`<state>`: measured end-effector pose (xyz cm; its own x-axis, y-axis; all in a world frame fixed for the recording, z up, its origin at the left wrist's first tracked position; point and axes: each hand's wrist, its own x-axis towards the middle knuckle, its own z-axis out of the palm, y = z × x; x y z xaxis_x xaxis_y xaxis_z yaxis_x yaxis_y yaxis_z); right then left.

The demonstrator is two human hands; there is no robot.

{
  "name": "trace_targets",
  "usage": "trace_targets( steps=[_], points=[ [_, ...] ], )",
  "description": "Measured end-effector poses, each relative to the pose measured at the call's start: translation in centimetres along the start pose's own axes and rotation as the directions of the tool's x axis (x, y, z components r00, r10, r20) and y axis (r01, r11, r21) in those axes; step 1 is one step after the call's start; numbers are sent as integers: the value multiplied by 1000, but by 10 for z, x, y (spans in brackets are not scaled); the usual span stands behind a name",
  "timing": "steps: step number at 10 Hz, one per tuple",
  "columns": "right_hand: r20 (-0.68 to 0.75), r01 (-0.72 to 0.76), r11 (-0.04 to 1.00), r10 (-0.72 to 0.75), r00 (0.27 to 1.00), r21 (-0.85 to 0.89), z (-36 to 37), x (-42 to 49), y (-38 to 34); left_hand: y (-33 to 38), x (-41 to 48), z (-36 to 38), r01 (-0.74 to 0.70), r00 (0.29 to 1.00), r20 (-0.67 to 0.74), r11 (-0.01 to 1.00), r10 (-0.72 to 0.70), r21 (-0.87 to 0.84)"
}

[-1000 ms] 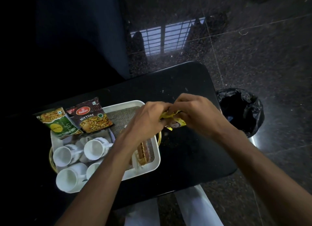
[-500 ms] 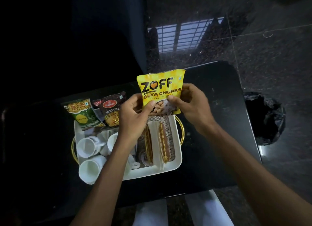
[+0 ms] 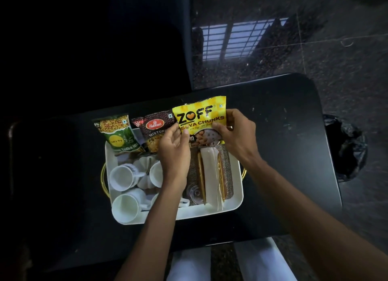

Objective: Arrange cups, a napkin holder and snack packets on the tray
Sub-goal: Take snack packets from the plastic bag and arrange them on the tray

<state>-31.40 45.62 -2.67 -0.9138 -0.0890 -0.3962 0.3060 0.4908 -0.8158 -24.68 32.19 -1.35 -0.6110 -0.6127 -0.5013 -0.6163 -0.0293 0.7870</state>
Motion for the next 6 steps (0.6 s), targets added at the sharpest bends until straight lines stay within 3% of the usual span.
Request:
trace_targets(
  steps=[3,4,5,6],
  points=[
    [-47,10,1000,-11,999,-16,3,-3,6,2,-5,-7,-35,998,53,999,36,-26],
    [-96,32,998,-37,995,-52,1,-4,4,2,-15,-11,-125,992,34,992,124,6],
    [-133,113,979,-136,982,-173,-2,-8,1,1,-25,-18,-285,959,40,947,282,147],
    [-75,292,878,-344,936,-379,-2,-22,-8,-1,-29,-23,-456,887,95,825,452,334]
  ],
)
